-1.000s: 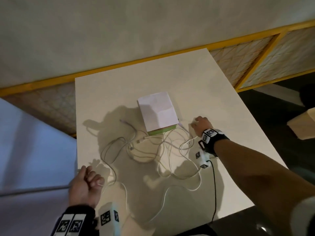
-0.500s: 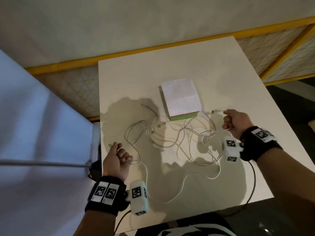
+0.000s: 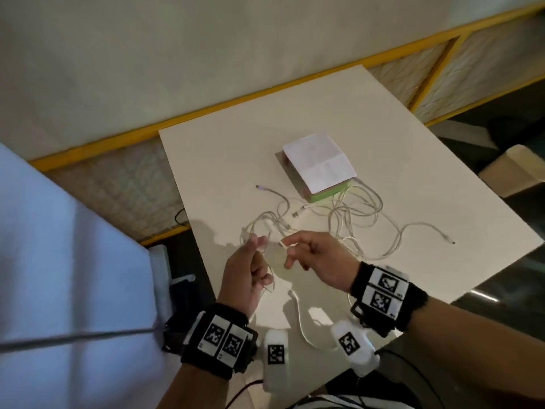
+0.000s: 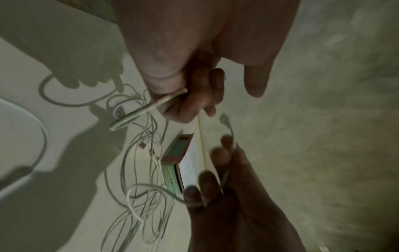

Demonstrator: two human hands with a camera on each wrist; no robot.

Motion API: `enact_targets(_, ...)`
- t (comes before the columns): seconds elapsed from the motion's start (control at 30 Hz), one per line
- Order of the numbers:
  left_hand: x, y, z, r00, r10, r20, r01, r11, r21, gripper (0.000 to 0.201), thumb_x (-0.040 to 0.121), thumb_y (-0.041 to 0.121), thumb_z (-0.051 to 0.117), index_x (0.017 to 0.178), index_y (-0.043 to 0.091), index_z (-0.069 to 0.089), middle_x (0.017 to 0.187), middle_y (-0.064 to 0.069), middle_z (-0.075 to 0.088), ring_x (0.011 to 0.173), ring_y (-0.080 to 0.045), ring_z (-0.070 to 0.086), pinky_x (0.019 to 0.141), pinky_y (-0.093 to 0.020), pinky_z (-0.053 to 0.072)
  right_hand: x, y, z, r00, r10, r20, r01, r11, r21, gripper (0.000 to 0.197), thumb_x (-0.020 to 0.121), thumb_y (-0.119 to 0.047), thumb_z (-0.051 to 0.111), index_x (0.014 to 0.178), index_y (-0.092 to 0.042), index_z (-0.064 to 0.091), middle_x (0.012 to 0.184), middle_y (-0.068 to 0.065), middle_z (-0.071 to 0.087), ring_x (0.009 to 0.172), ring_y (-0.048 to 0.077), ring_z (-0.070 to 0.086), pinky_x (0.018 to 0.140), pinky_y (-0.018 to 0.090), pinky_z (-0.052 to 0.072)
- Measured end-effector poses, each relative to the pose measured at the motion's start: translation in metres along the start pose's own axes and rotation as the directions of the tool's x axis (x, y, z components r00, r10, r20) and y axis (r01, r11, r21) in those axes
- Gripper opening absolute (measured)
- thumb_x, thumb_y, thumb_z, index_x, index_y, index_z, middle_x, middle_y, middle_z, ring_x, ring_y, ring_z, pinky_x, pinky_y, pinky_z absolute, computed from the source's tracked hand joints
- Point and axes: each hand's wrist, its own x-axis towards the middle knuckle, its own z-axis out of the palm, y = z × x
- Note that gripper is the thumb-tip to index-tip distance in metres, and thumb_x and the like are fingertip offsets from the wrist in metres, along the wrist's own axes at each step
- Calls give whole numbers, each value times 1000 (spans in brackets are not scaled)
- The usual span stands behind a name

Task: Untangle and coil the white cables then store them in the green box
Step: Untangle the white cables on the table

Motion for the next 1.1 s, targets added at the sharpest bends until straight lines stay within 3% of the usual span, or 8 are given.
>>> enact_targets(0.13, -8, 7, -8, 998, 5, 60, -14, 987, 160, 26, 98, 28, 47, 91, 9, 63, 46, 7, 27, 37, -5, 27, 46, -22, 29, -9, -2, 42, 996, -90, -28, 84, 981, -178, 17, 92, -14, 56, 106, -13, 65, 70, -2, 68, 55, -5, 57, 60, 6, 39)
enact_targets(0.23, -7, 11, -18, 996, 80, 32, -84, 980, 181, 30, 100, 23, 45, 76, 9, 57, 43, 7, 29, 39, -6, 29, 46, -23, 29, -13, -1, 47, 994, -104, -25, 90, 939, -332, 17, 90, -24, 59, 104, -16, 62, 60, -13, 57, 52, -2, 51, 59, 10, 38)
enact_targets(0.33, 1, 23, -36, 989, 143, -43, -142, 989, 28, 32, 100, 28, 44, 72, 14, 52, 48, 7, 46, 44, -5, 46, 50, -22, 40, -9, 9, 29, 1000, -23, -12, 12, 817, -577, 20, 88, -30, 60, 97, -13, 60, 58, -9, 48, 54, 6, 44, 62, 25, 39)
enact_targets(0.47, 16, 51, -66, 976, 166, -139, -199, 941, -275, 40, 100, 41, 39, 68, 19, 48, 57, 6, 61, 61, -12, 68, 65, -36, 60, 2, 43, -27, 964, 140, -227, -257, 715, -650, 17, 89, -33, 56, 95, -17, 60, 73, 1, 59, 73, 24, 56, 66, 28, 42)
enact_targets(0.67, 15, 86, -91, 929, 256, -268, -349, 846, -402, 42, 98, 38, 42, 59, 23, 44, 46, 7, 29, 39, -7, 30, 45, -18, 41, 5, 64, -103, 861, 199, -467, -454, 714, -533, 26, 88, -37, 59, 75, -14, 63, 76, 10, 63, 83, 31, 61, 68, 32, 41)
enact_targets(0.77, 13, 77, -84, 927, 249, -282, -334, 891, -309, 41, 98, 39, 43, 60, 24, 42, 47, 7, 24, 40, -9, 22, 41, -19, 27, 10, 57, -111, 851, 34, -524, -348, 784, -514, 24, 85, -32, 65, 80, -9, 68, 88, 15, 64, 86, 31, 58, 77, 31, 41)
enact_targets(0.97, 8, 35, -27, 965, 221, -141, -221, 975, 19, 40, 97, 20, 52, 60, 22, 35, 37, 8, 25, 33, -5, 18, 37, -18, 18, 4, 0, -93, 916, -43, -400, -148, 888, -435, 28, 88, -29, 61, 65, -14, 59, 50, -7, 52, 52, 8, 47, 52, 18, 34)
enact_targets(1.1, 1, 6, 29, 984, 171, 44, -172, 874, 455, 25, 92, 17, 59, 68, 9, 56, 34, 5, 32, 29, -10, 26, 36, -19, 24, -6, -12, -60, 967, -66, -247, -86, 827, -556, 24, 90, -33, 55, 76, -13, 60, 69, 2, 56, 66, 21, 50, 63, 30, 40)
